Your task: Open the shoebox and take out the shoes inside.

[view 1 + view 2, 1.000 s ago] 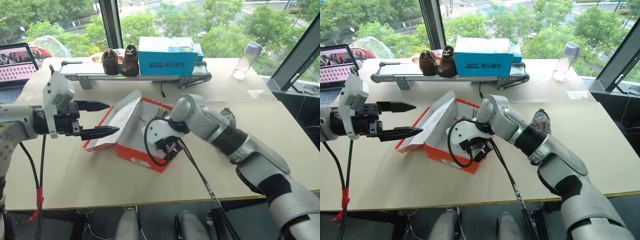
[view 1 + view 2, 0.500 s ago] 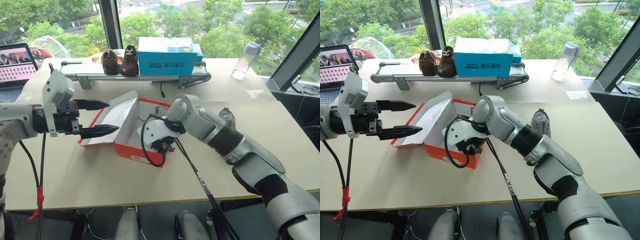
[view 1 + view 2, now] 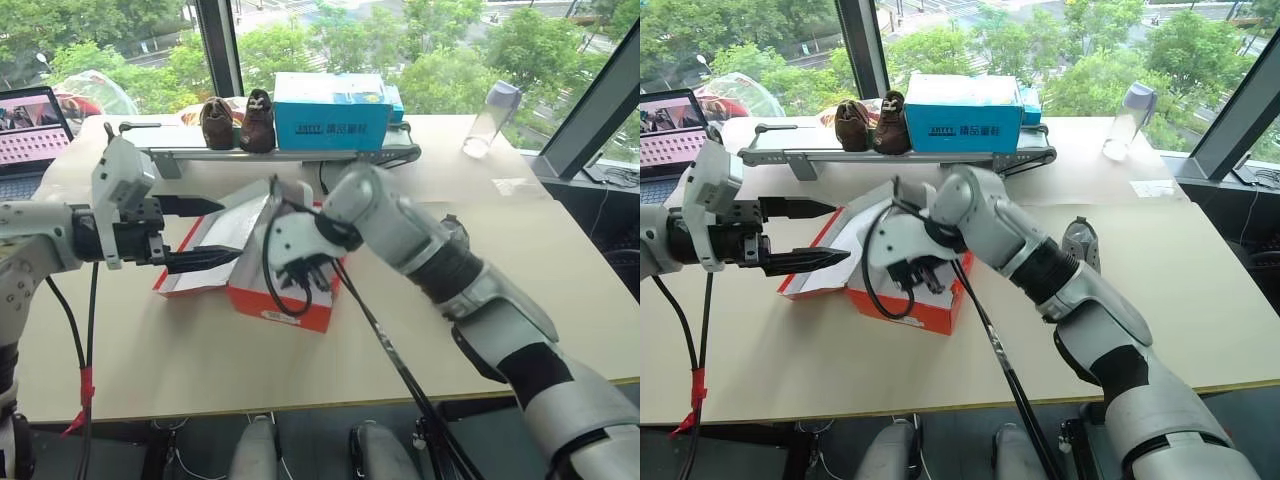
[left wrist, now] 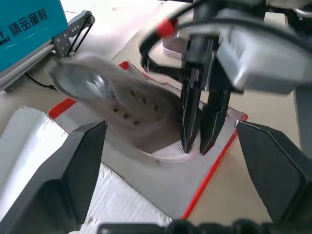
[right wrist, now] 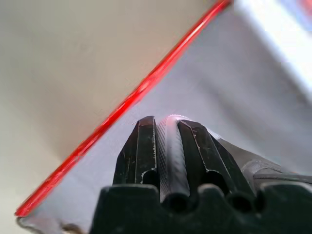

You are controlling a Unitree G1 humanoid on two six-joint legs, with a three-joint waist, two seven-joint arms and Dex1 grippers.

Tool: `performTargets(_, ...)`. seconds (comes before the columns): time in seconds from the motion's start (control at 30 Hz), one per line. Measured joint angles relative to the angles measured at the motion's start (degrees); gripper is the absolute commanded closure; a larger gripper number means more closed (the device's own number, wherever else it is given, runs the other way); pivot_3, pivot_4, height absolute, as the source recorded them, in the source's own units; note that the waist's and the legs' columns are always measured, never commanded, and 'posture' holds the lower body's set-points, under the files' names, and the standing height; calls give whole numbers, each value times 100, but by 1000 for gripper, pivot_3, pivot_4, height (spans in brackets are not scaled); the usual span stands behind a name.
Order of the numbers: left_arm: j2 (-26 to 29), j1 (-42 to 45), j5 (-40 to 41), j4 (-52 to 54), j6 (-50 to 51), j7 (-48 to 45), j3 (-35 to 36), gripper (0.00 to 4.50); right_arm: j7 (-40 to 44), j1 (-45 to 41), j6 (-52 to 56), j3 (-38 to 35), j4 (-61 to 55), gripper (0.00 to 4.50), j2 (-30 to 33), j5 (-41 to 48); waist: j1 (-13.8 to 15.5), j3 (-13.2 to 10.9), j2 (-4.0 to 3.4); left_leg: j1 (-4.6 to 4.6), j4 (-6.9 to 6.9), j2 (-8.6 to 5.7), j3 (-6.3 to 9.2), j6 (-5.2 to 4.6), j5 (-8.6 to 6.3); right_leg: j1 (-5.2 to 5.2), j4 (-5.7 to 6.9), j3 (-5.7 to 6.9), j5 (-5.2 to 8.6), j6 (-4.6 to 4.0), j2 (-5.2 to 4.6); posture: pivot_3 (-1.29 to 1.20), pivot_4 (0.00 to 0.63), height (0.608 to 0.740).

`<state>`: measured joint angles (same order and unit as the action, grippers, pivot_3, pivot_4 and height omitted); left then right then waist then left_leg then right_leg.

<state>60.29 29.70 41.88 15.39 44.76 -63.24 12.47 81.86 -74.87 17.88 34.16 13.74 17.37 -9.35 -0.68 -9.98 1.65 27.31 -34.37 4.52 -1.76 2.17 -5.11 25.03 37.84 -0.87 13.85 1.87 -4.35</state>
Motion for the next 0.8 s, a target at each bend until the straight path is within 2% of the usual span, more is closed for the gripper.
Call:
performTargets(0.2,-25,191,-107,-182,-100,-52,-104,0,15,-214,25,-316,-87,4179,287,135,21,0,1,0,0,-1,0,1,-1,-2,-4,1,0,0,-2,0,150,740)
performTargets(0.47,-256,586,-280,-498,-319,-241,-502,0,253,-584,1076,-994,303,4179,1664,337,63,-2,3,5,3,-3,-1,1,-1,1,-7,0,0,-9,-2,0,150,740)
performTargets(0.63,-350,772,-386,-699,-370,-392,-697,0,666,-24,1185,-1035,468,4179,2831,323,81,-2,3,5,6,-5,-2,-4,2,0,-12,-3,7,-7,-3,0,150,740)
performTargets(0.8,-436,976,-494,-822,-469,-520,-861,0,685,666,1018,-1085,375,4179,2984,405,-32,-4,-1,2,6,-5,-2,-31,20,5,-4,-11,8,-7,0,0,150,740)
